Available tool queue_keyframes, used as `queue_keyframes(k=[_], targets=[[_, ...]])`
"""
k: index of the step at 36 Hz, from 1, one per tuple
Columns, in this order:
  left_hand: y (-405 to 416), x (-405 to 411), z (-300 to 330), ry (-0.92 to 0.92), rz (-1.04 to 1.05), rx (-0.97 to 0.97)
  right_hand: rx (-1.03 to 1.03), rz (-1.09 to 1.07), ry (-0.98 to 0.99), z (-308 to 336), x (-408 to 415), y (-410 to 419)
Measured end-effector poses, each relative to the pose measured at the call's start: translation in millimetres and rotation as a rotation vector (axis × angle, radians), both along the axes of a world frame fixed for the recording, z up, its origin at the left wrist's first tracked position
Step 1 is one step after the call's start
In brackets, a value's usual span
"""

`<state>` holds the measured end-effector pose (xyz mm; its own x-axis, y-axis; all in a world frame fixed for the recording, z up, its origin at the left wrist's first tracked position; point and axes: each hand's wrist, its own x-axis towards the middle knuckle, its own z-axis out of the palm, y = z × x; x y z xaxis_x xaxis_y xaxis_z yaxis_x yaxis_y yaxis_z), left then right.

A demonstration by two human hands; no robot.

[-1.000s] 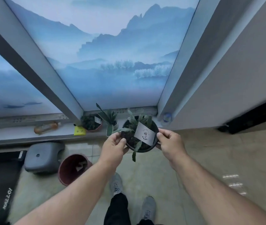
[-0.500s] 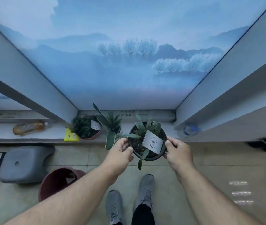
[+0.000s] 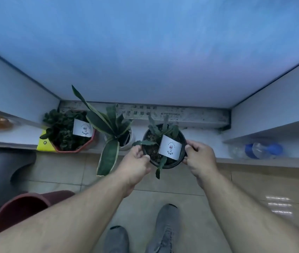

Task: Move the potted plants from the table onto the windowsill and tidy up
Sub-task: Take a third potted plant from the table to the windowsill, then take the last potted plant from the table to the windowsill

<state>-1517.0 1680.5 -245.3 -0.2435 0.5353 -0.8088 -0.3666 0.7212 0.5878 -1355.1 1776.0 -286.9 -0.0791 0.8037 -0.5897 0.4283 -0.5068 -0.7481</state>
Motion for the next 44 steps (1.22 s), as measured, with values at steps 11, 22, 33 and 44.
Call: queue_keyframes(k=[11,22,33,44], targets=[[38.0,-7.8,-58.1,0.006,0.062,-0.056,-0.043,0.018,-0.043,-66.2,-15.3,37.3],[49.0,-9.1,-58.5,0.014,0.003,-0.086,-0.061,0.021,-0.107,-56.0,-19.6,52.2],[24.7,-14.4,57.3,0.159,-0.118,-0.137,-0.212,0.033,-0.172,62.9,-5.0,23.5],[3.7,-33.0,324.2,0.297,-0.158,0.069,-0.161,-0.074,-0.068,327.6,22.8,-46.4]])
